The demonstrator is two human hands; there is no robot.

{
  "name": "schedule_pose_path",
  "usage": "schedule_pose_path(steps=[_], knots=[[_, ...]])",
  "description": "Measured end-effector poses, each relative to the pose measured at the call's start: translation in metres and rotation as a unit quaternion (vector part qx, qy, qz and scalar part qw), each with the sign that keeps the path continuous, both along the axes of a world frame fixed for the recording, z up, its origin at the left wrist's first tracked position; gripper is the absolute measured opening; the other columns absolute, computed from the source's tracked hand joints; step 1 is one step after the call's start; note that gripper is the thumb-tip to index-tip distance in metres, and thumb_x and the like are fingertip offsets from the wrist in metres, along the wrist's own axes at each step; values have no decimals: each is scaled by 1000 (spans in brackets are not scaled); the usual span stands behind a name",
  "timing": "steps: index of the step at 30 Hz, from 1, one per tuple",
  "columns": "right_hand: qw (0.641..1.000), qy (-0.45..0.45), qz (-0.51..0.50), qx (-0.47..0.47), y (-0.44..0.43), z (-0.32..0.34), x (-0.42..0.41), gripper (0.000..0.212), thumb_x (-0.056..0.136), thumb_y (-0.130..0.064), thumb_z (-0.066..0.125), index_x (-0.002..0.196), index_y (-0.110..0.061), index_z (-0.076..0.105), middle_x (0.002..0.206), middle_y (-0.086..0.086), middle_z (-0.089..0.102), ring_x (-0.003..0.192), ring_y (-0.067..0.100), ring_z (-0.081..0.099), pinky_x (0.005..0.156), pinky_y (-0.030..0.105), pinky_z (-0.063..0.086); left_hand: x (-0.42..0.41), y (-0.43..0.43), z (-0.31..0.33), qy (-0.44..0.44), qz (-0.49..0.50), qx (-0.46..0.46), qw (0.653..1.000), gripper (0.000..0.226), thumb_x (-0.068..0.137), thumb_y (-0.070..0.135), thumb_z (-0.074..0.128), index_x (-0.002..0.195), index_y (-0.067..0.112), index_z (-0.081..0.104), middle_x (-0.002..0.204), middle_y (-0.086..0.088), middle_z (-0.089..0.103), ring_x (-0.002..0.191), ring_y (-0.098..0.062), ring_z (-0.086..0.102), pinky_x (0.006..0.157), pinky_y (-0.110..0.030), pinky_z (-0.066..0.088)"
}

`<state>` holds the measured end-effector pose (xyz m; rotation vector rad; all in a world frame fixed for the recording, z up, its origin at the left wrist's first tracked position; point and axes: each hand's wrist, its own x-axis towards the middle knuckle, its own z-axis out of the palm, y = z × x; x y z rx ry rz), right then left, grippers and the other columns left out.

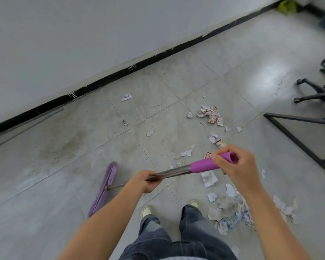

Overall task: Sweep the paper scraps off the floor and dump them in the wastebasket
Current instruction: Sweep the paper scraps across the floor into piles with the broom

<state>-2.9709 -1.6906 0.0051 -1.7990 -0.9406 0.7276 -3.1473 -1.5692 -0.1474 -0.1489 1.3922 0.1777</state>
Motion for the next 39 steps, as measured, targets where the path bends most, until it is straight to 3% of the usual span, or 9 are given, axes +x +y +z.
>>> schedule_pose_path(steps=[3,9,10,12,14,21,25,29,39], knots=[[1000,4,-11,-1,-19,2,38,1,60,-20,63,60,-19,62,61,-19,64,53,-2,53,47,8,40,43,-23,-3,-16,5,-3,1000,14,96,0,46,105,-11,47,84,-22,47,114,-28,53,106,-34,39],[995,-19,-80,63,-54,32,140,18,60,-17,63,55,-34,67,47,-19,56,45,-2,47,43,4,33,176,-60,7,-99,-6,11,995,13,98,0,42,88,-9,46,85,-22,50,88,-33,54,105,-35,39],[993,-21,-83,75,-58,39,154,16,59,-21,64,55,-36,66,47,-19,55,45,-2,46,43,4,33,195,-64,9,-117,-6,14,993,16,98,1,42,86,-9,46,85,-22,51,86,-32,54,98,-31,45],[992,-24,-82,96,-63,50,176,2,53,-32,65,55,-32,66,48,-20,56,47,-3,45,45,3,33,228,-69,16,-147,0,27,989,19,99,2,41,83,-8,47,83,-20,52,74,-31,55,63,-28,58],[989,-57,-69,114,-64,60,188,16,52,-39,61,53,-23,61,50,-22,56,47,-4,46,46,3,33,251,-71,21,-159,-1,42,986,20,99,3,42,82,-6,48,82,-18,52,61,-30,61,36,-30,52],[971,-184,7,152,-22,91,183,31,57,-37,65,58,-7,60,46,-8,49,55,13,49,44,12,35,279,-38,46,-204,42,121,971,27,98,8,40,76,-3,53,50,-14,63,41,-21,65,46,-23,55],[961,-213,42,170,10,103,176,25,60,-27,69,60,-4,60,48,6,55,48,21,48,43,23,38,273,2,54,-260,48,197,944,12,60,6,76,65,-1,69,70,-9,63,66,-16,65,81,-22,51],[962,-203,28,180,51,90,175,33,63,-39,59,61,-6,59,46,-12,45,53,17,48,43,17,36,250,64,52,-177,38,219,959,24,98,6,40,77,1,52,50,-10,62,40,-15,63,47,-21,56],[995,-93,-16,32,246,-8,117,45,64,-54,45,77,-14,61,56,-23,45,58,-4,51,51,10,39,165,316,-2,-32,7,229,973,32,100,10,39,68,8,42,31,-1,50,24,-8,50,36,-16,49]])
